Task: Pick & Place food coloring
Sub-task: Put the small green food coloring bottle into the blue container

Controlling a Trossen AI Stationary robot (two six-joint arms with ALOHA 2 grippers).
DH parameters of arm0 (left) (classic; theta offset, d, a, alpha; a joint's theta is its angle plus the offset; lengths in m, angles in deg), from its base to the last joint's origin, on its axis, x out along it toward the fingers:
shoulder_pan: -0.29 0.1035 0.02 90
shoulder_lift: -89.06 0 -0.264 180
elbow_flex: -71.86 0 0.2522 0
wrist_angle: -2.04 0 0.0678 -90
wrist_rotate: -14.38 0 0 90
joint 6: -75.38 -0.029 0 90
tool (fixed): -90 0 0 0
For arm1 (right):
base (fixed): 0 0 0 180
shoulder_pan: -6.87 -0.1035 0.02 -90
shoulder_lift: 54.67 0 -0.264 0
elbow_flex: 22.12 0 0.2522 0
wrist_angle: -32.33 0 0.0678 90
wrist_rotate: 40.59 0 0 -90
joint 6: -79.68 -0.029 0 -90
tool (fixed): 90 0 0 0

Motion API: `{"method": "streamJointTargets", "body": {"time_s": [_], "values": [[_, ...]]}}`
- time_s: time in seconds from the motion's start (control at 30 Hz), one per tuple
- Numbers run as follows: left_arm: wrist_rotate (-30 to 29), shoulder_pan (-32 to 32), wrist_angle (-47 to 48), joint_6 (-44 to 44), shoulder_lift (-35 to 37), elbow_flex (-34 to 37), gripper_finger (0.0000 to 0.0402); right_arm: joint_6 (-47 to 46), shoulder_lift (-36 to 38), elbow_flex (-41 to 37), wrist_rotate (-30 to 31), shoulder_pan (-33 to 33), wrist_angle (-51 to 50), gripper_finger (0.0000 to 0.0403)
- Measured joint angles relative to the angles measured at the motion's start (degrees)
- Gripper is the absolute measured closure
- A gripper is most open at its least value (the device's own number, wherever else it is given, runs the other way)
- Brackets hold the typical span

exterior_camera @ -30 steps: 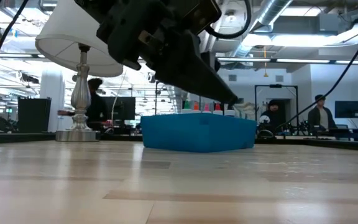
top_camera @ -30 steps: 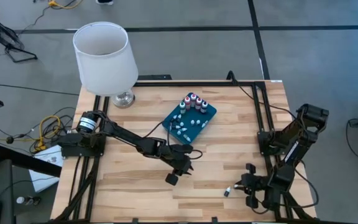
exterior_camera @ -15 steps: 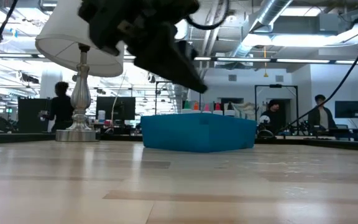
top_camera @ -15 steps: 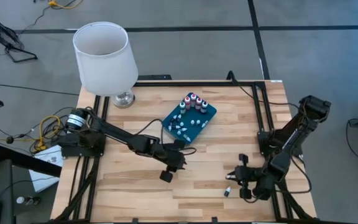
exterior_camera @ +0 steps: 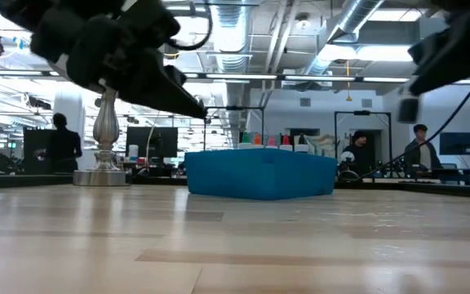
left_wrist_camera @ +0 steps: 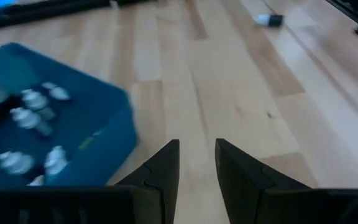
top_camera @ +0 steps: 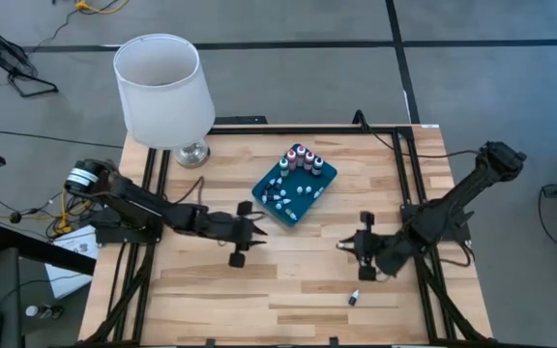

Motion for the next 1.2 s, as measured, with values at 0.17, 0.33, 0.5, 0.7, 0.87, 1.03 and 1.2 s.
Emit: {"method": "streamJointTargets", "body": {"time_s": [0.17,0.33,0.5,0.7,0.87,1.03,1.2], "values": [[-4.0,0.1,-7.0,0.0,3.5,6.9,0.0306,7.6,2.4,0.0,-3.9,7.9,1.3,0.0351],[-7.8,0.4,-8.8,-0.1,4.5,9.8,0.0306,15.6,2.9,0.0,-9.7,16.0,4.6,0.0351],[-7.4,1.7,-9.2,-0.1,4.5,9.8,0.0306,23.6,2.9,0.0,-14.5,24.1,9.0,0.0351],[-7.2,2.7,-9.4,0.0,4.5,9.8,0.0306,29.9,2.9,0.0,-19.5,34.0,14.4,0.0351],[-7.2,2.7,-9.4,0.0,4.5,9.8,0.0306,30.6,1.5,0.0,-22.1,41.6,19.1,0.0351],[-7.2,2.7,-9.4,0.5,4.5,9.8,0.0306,29.5,-2.7,0.0,-23.2,48.4,20.3,0.0351],[-7.2,2.7,-9.4,0.9,4.5,9.7,0.0306,27.3,-6.6,0.0,-23.4,51.7,20.3,0.0351]]}}
